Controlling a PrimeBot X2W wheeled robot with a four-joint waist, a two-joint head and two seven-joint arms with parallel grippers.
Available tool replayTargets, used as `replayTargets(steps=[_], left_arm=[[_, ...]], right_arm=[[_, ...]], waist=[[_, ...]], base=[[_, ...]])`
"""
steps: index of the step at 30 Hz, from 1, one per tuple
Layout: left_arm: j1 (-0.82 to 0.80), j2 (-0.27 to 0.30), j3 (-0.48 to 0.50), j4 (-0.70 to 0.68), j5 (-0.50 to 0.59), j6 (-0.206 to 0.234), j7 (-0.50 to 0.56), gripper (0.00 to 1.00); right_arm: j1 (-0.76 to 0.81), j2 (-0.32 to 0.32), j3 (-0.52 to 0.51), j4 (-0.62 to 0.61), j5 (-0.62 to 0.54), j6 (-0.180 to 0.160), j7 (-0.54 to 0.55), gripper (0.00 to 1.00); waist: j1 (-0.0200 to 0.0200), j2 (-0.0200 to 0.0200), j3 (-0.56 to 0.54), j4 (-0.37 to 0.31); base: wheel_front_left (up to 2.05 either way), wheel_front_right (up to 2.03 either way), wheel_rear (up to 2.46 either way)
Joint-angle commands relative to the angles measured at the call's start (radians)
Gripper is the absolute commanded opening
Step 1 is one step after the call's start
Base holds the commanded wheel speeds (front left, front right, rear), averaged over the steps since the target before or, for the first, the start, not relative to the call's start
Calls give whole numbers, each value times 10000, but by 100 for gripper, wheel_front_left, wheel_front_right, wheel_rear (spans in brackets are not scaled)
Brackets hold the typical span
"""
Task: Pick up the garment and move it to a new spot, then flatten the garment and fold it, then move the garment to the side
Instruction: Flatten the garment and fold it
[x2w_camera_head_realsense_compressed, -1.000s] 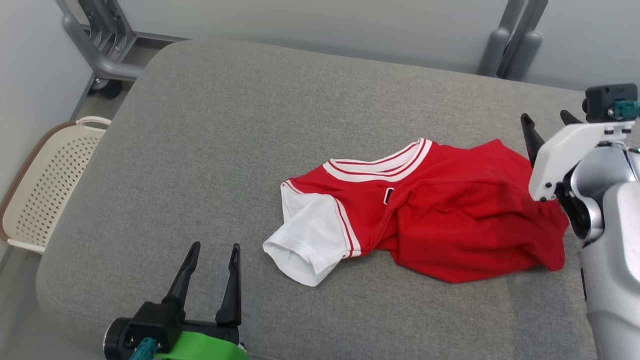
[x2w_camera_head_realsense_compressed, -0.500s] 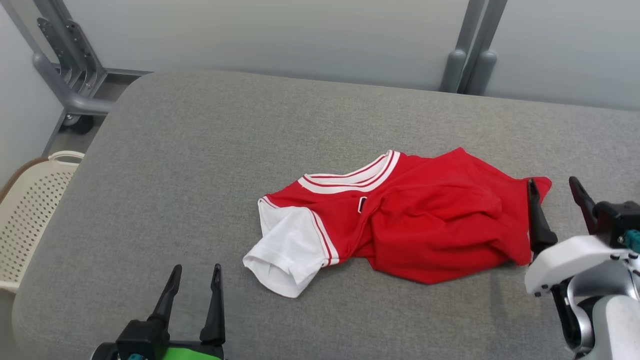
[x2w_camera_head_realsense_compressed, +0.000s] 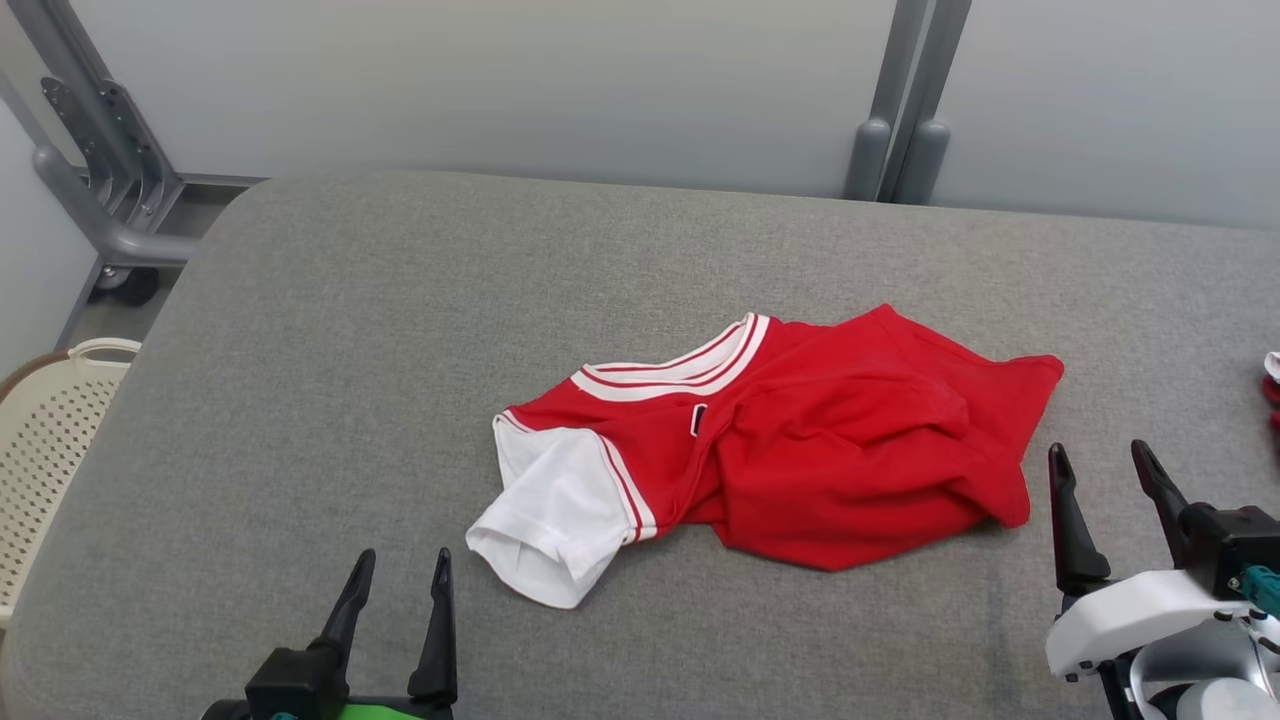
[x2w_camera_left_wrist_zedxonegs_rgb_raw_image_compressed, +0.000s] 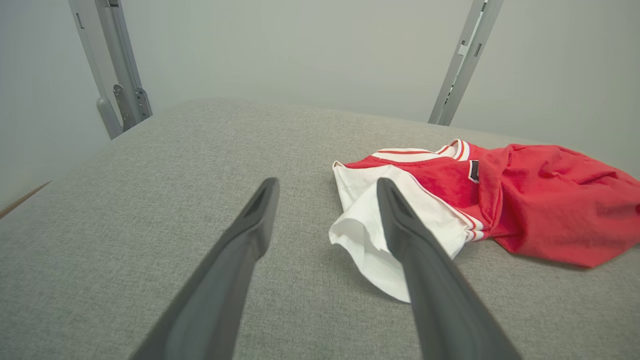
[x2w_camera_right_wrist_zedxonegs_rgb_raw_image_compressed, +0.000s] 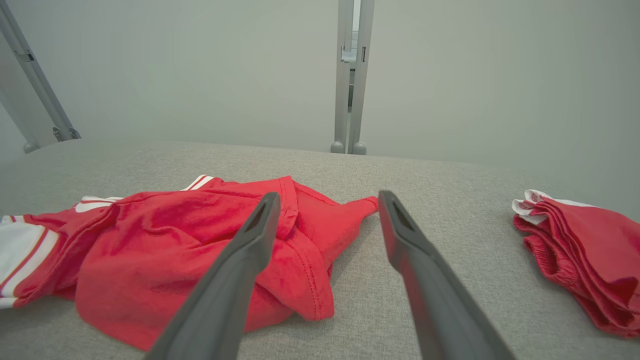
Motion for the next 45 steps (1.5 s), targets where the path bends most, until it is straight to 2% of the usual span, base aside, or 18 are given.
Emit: replayTargets(steps=[1, 14, 26, 38, 45], left_arm=[[45, 86, 23, 34, -27, 19, -28, 100], [-85, 127, -93, 377, -182, 5, 179, 100], [-1215, 40, -626, 1926, -760, -149, 1596, 100], [-2371, -6, -609, 3450, -1079, 576, 2121, 100], [-2753, -16, -539, 3943, -1365, 516, 2111, 100]], right_arm=[[53, -10, 45, 16, 43, -11, -89, 100], [-160, -7, 40, -52, 152, -11, 60, 100], [-554, -8, -30, 109, -105, -11, 489, 100], [-1089, -8, 327, 410, -387, -11, 669, 100], [-1487, -6, 519, 471, -598, -12, 796, 100]], waist=[[0, -1, -37, -53], [0, -1, -23, -102], [0, -1, 427, -318], [0, -1, 642, -459], [0, -1, 671, -488]], base=[[0, 0, 0], [0, 0, 0], [0, 0, 0], [0, 0, 0], [0, 0, 0]])
